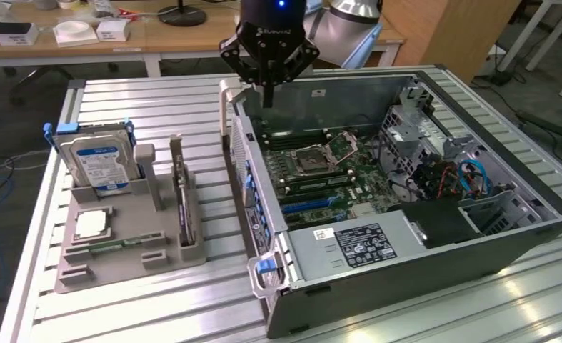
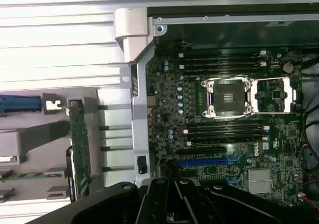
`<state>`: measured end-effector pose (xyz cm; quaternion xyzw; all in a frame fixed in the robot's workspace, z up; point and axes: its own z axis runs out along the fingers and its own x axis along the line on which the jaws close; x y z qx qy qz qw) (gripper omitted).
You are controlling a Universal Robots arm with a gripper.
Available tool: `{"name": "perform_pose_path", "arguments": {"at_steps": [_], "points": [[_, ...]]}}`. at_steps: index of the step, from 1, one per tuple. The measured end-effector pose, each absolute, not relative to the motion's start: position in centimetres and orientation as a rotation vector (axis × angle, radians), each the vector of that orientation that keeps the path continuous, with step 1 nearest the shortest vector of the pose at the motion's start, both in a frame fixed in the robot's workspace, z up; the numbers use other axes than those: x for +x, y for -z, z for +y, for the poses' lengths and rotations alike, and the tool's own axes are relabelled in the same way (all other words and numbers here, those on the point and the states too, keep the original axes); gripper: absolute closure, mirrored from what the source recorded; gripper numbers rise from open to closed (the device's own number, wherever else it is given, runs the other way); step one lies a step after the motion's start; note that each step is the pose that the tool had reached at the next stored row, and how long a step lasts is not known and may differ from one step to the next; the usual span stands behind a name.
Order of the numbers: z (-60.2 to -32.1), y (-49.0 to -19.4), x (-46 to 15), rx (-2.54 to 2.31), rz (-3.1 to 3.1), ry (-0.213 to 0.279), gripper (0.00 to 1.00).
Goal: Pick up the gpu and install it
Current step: 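Reach for the gpu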
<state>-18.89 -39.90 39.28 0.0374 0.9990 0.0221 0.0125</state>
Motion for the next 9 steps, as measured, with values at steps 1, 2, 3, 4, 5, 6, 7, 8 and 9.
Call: {"name": "perform_pose_path", "arguments": {"at_steps": [1, 2, 3, 4, 5, 6, 7, 8, 9], "points": [[-39.9, -39.3, -19.1, 0.116, 3.114, -0.069, 0.9], [-39.9, -39.3, -19.3, 0.117, 3.114, -0.069, 0.9], [-39.9, -39.3, -19.5, 0.117, 3.114, -0.069, 0.9], [-39.9, -39.3, -19.7, 0.117, 3.114, -0.069, 0.9], [-39.9, -39.3, -19.9, 0.117, 3.114, -0.069, 0.9], [-39.9, -39.3, -20.2, 0.117, 3.114, -0.069, 0.9], [-39.9, -39.3, -20.4, 0.117, 3.114, -0.068, 0.9], [-39.9, -39.3, -20.6, 0.117, 3.114, -0.068, 0.9], [-39.9, -39.3, -20.8, 0.116, 3.114, -0.068, 0.9]]}}
